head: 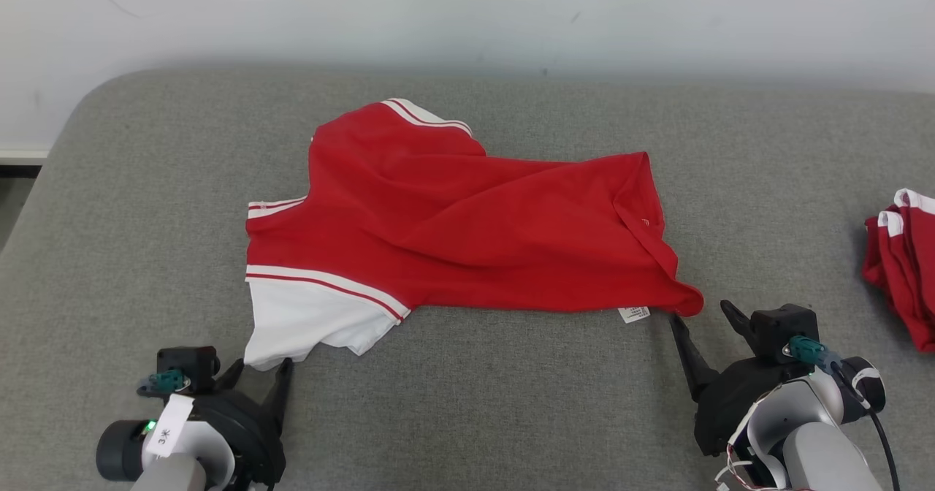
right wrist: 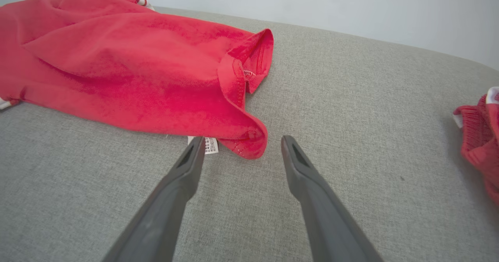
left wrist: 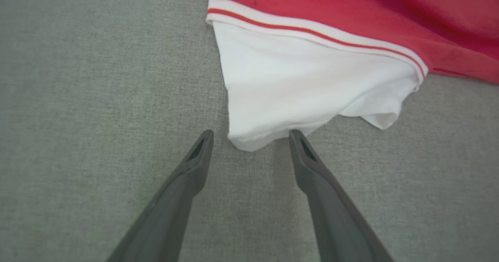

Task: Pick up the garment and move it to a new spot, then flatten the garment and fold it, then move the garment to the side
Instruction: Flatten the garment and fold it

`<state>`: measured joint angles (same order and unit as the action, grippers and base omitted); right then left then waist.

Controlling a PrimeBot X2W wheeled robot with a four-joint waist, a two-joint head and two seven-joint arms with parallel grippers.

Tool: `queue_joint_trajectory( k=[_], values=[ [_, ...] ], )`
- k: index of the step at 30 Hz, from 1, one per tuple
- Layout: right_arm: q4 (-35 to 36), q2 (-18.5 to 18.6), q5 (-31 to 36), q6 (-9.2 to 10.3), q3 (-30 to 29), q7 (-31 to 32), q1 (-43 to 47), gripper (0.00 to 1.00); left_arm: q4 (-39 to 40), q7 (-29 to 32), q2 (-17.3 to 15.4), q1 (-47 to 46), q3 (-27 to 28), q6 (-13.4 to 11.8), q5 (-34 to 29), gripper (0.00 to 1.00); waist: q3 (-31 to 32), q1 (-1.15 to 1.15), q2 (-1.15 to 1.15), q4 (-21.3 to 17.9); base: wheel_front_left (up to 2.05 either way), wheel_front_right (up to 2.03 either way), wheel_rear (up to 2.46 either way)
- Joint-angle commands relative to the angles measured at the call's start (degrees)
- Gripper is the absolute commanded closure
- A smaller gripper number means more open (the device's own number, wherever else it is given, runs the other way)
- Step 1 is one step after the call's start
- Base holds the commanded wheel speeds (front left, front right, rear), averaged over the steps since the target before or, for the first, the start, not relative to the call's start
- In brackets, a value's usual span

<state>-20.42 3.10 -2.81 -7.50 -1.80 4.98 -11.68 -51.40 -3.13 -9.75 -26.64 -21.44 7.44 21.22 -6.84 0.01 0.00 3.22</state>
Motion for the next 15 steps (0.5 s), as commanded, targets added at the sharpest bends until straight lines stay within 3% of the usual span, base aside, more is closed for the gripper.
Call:
queue_joint_trajectory(
  k=[1, 3, 4, 6, 7, 15],
  values=[
    [-0.4, 0.54, 0.11, 0.02, -0.04, -0.29, -0.77, 0.0, -0.59, -0.59, -0.2, -1.14, -0.59, -0.04, 0.65, 0.0, -0.36, -0.01, 0.0, -0.13, 0.0, 0.0, 0.0],
    [-1.09, 0.59, 0.3, 0.02, -0.07, -0.38, -0.95, 0.0, -1.19, -1.06, -0.2, -1.88, -1.49, -0.03, 1.37, 0.0, -0.63, -0.01, 0.0, -0.07, 0.0, 0.0, 0.0],
    [-1.43, 0.61, 0.45, 0.02, -0.1, -0.33, -1.09, 0.0, -1.42, -1.34, -0.16, -2.2, -1.86, -0.03, 1.71, 0.22, -0.77, -0.01, 0.0, 0.0, 0.0, 0.0, 0.0],
    [-2.49, 0.77, 0.67, 0.02, -0.3, -0.17, -1.45, 0.0, -1.9, -1.99, -0.19, -2.71, -2.67, -0.03, 2.24, 0.81, -1.02, -0.01, 0.0, 0.19, 0.0, 0.0, 0.0],
    [-3.0, 0.82, 0.83, 0.02, -0.36, -0.22, -1.64, 0.0, -2.16, -2.23, -0.12, -2.92, -3.11, -0.03, 2.56, 1.0, -1.13, -0.01, 0.0, 0.31, 0.0, 0.0, 0.0],
    [-6.65, 1.22, 2.56, 0.02, -0.37, -1.04, -3.44, 0.0, -3.76, -4.03, 0.41, -4.06, -6.24, -0.02, 4.95, 1.0, -1.47, -0.01, 0.0, 1.37, 0.0, 0.0, 0.0]
  ],
)
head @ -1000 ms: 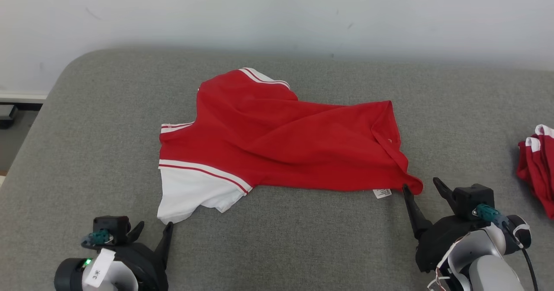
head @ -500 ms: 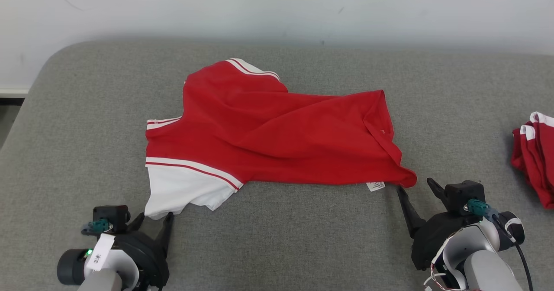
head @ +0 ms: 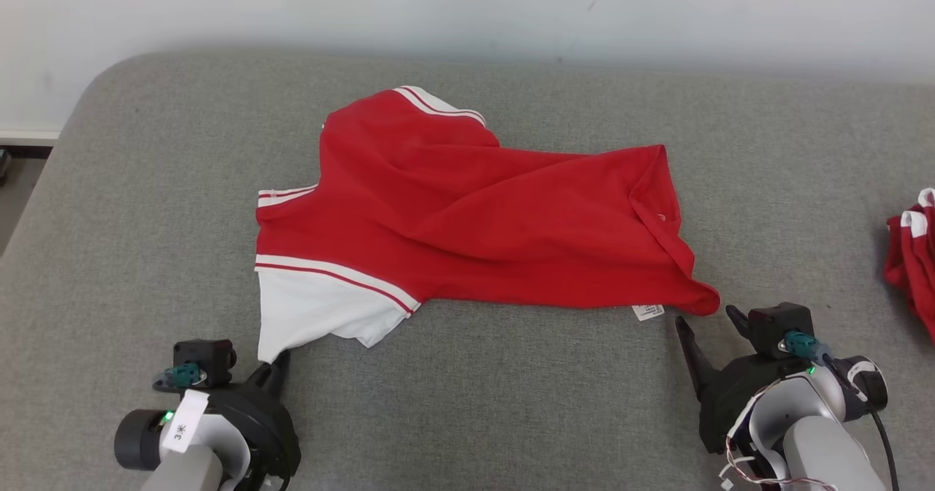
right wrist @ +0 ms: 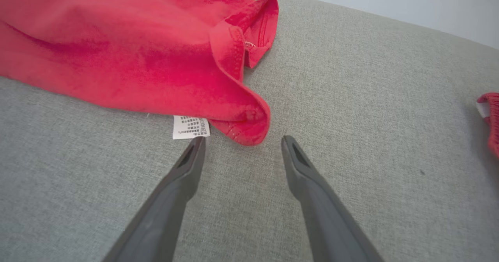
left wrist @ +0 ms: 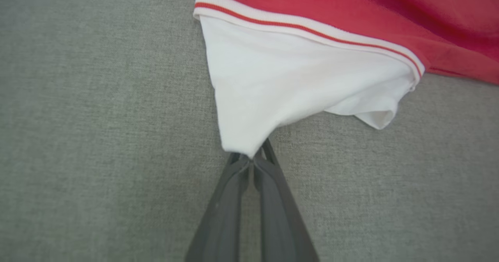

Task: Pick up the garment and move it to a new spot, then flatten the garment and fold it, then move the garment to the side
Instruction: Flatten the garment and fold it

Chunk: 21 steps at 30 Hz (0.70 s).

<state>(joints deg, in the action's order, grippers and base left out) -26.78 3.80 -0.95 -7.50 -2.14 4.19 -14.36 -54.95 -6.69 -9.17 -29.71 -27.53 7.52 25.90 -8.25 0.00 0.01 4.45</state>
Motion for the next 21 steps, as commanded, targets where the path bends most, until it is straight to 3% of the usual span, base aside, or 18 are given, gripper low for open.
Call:
queue_joint_trajectory(
  k=[1, 8, 9, 11, 13, 19, 21],
  values=[
    [-0.83, 0.6, 0.82, 0.02, -0.05, -0.25, -1.05, 0.0, -0.34, -0.51, -0.17, -1.17, -0.5, -0.11, 0.63, 1.0, -0.12, 0.0, -0.01, 0.27, 0.0, 0.0, 0.0],
    [-3.8, 0.73, 2.38, 0.02, -1.52, -0.37, -3.26, 0.0, -1.33, -1.48, -0.39, -2.1, -2.3, -0.12, 2.4, 1.0, -0.43, 0.0, -0.01, 0.78, 0.0, 0.0, 0.0],
    [-4.2, 0.67, 2.62, 0.02, -1.61, -0.56, -3.51, 0.04, -1.47, -1.6, -0.46, -2.3, -2.56, -0.12, 2.67, 1.0, -0.49, 0.0, -0.01, 0.87, 0.0, 0.0, 0.0],
    [-5.14, 0.62, 3.14, 0.02, -1.65, -0.76, -4.04, 0.51, -1.81, -1.81, -0.53, -2.59, -3.06, -0.12, 2.92, 1.0, -0.61, 0.0, -0.01, 1.03, 0.0, 0.0, 0.0],
    [-6.07, 0.58, 3.47, 0.02, -1.6, -0.65, -4.59, 0.58, -2.16, -1.99, -0.6, -2.84, -3.52, -0.12, 3.33, 1.0, -0.77, 0.0, -0.01, 1.16, 0.0, 0.0, 0.0],
    [-8.59, 0.82, 4.05, 0.02, -0.97, -1.54, -6.15, 0.52, -3.08, -2.61, -0.62, -3.97, -4.7, -0.12, 4.62, 1.0, -1.37, 0.0, -0.01, 1.5, 0.0, 0.0, 0.0],
    [-9.28, 0.97, 4.31, 0.02, -0.83, -2.04, -6.63, 0.35, -3.42, -2.97, -0.63, -4.27, -5.04, -0.12, 5.06, 1.0, -1.51, 0.0, -0.01, 1.58, 0.0, 0.0, 0.0]
  ],
)
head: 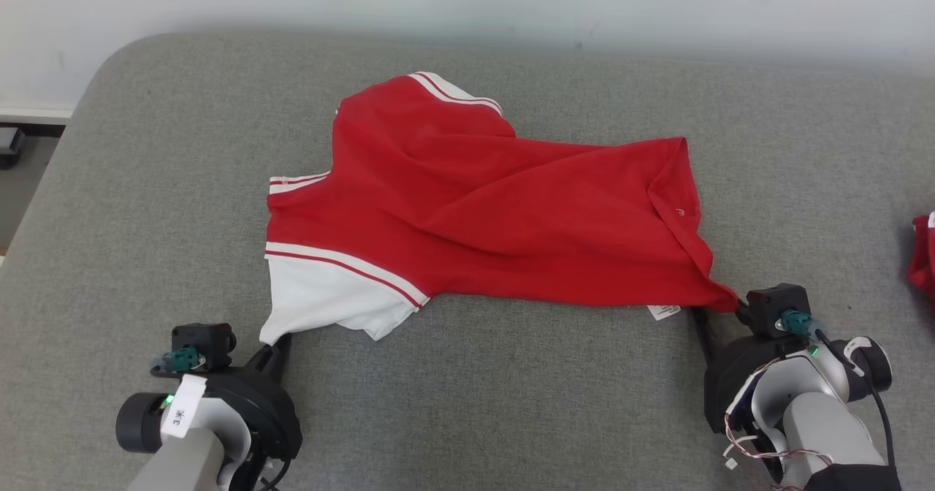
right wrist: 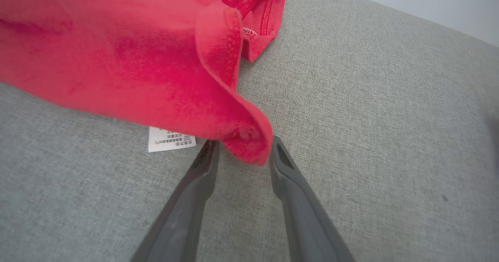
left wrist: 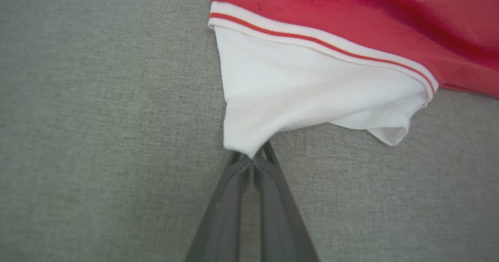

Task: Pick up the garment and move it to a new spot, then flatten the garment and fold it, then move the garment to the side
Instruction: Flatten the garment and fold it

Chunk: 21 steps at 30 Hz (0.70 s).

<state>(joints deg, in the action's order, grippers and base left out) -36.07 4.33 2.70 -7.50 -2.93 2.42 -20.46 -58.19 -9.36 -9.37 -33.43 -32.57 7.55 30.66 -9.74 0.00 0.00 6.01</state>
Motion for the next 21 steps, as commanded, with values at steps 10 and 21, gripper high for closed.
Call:
queue_joint_trajectory(
  k=[10, 21],
  values=[
    [-2.73, 0.49, 0.95, 0.02, 0.91, -1.46, -1.62, 1.0, -1.94, -1.34, -0.39, -1.41, -1.59, -0.15, 1.89, 1.0, 0.39, 0.0, 0.0, 0.21, 0.0, 0.0, 0.0],
    [2.34, 2.11, -11.74, 0.02, 11.08, -0.22, 0.31, 1.0, 2.15, -5.13, -1.32, -2.22, 0.28, -0.44, 3.52, 1.0, 1.95, 0.0, 0.0, 0.8, 0.0, 0.0, 0.0]
  ],
)
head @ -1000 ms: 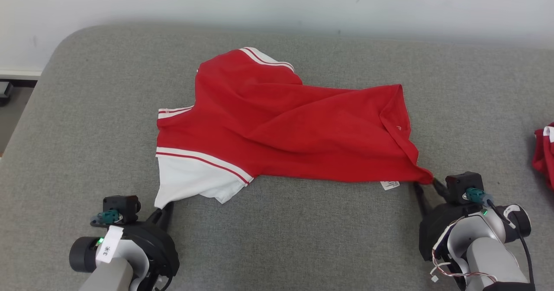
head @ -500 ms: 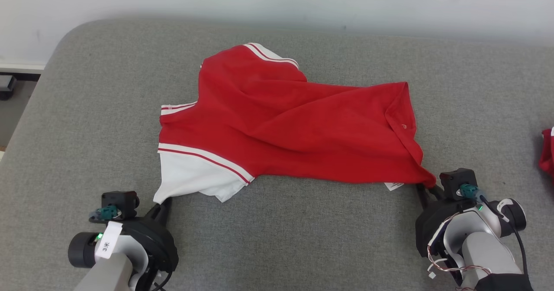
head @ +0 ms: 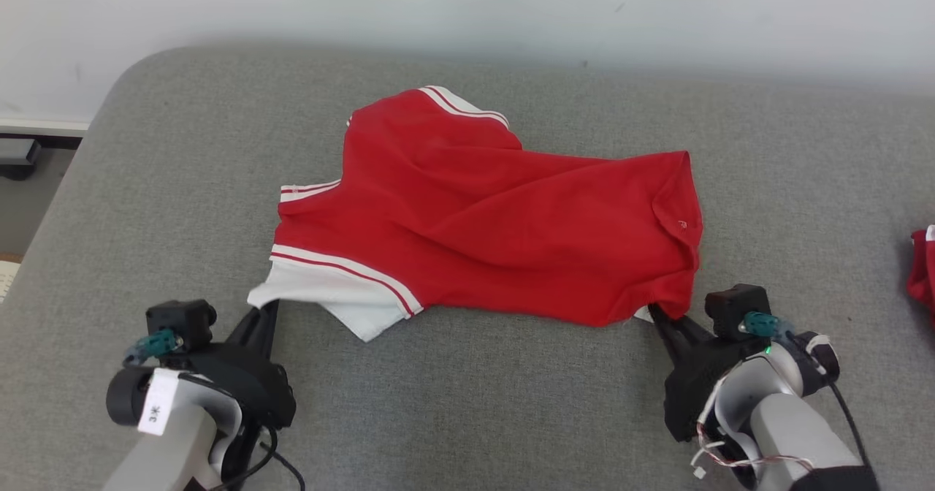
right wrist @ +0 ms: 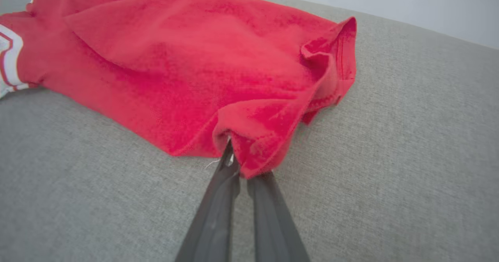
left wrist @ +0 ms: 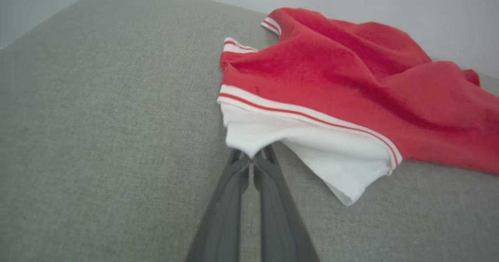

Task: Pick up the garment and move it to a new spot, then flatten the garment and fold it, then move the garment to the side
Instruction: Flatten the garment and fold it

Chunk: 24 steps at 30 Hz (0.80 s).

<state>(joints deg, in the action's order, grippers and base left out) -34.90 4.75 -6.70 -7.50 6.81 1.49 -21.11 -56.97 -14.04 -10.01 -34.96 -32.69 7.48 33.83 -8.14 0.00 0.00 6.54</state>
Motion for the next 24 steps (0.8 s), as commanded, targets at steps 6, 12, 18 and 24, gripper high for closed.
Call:
queue_joint_trajectory(
  k=[6, 12, 18, 24],
  values=[
    [11.18, 7.77, -13.18, 0.02, 6.51, 5.88, 4.12, 1.0, 8.56, -1.15, -2.42, 0.59, 2.03, -2.2, -0.37, 1.0, 1.7, 0.0, 0.0, 0.67, 0.0, 0.0, 0.0],
    [18.89, 10.75, -18.48, 0.02, 5.12, 8.42, 5.95, 1.0, 17.36, -1.2, -3.98, 1.79, 3.57, -4.63, -0.85, 1.0, 2.6, 0.0, 0.0, 0.71, 0.0, 0.0, 0.0],
    [26.5, 11.79, -23.82, 0.02, 1.93, 10.41, 5.48, 1.0, 27.62, 0.27, -5.28, 0.97, 4.17, -9.01, -2.27, 1.0, 3.48, 0.0, 0.0, 0.22, 0.0, 0.0, 0.0],
    [28.9, 11.24, -26.43, 0.02, -1.86, 12.95, 4.09, 1.0, 34.9, 1.45, -5.18, -1.42, 5.77, -12.81, -2.26, 1.0, 4.32, 0.0, 0.0, -0.79, 0.0, 0.0, 0.0]
  ],
)
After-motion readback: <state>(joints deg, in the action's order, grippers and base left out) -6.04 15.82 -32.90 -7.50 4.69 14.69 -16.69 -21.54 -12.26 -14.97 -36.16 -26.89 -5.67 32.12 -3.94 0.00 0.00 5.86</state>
